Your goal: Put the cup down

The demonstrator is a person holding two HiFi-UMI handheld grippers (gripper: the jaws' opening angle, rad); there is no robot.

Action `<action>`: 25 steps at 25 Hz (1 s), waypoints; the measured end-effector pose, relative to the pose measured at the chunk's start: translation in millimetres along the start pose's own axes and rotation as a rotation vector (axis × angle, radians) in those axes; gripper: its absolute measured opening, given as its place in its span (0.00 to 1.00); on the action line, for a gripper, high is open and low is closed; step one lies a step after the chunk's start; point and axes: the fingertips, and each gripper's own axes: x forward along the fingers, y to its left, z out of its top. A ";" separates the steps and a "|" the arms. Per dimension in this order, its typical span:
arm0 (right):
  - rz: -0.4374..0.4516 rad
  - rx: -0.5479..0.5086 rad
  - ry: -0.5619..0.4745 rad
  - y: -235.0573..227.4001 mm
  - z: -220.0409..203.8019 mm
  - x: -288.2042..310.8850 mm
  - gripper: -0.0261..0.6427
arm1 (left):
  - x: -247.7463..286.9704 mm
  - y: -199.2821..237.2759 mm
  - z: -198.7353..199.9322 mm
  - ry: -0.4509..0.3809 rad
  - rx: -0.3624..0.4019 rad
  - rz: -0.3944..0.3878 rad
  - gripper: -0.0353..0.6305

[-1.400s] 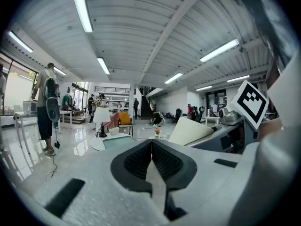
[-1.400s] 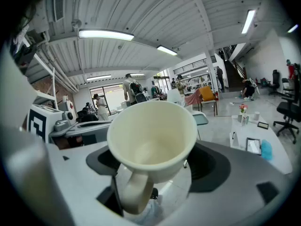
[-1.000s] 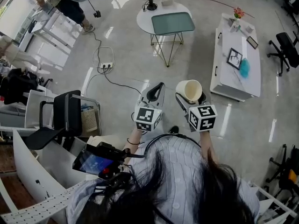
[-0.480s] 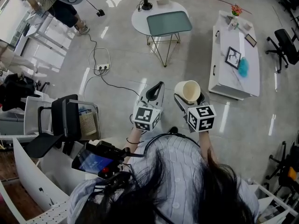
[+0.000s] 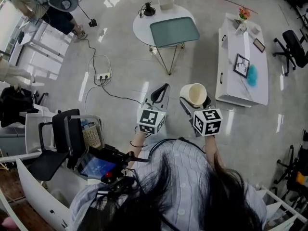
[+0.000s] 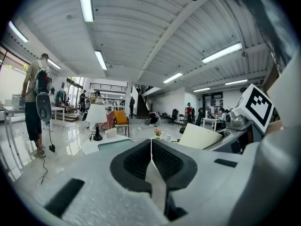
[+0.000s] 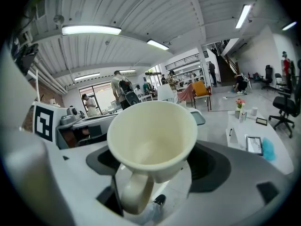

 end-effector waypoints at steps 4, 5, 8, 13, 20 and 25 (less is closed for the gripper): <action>-0.018 0.029 0.000 0.9 17.2 31.3 0.63 | 12.9 32.4 6.2 0.006 -0.004 -0.016 0.08; -0.022 0.035 -0.001 1.4 21.3 39.6 0.63 | 15.6 40.6 6.5 0.008 -0.006 -0.020 0.08; -0.036 0.045 0.003 3.0 33.4 63.6 0.63 | 24.6 66.9 7.7 0.015 -0.013 -0.030 0.08; -0.061 0.055 0.019 10.0 43.6 99.3 0.63 | 37.5 116.2 8.9 0.013 -0.037 -0.028 0.08; -0.104 0.082 0.026 14.3 59.4 134.2 0.63 | 62.5 158.0 15.8 -0.001 -0.087 -0.078 0.08; -0.137 0.090 0.017 12.3 71.4 149.6 0.63 | 77.4 167.5 21.1 -0.007 -0.075 -0.141 0.08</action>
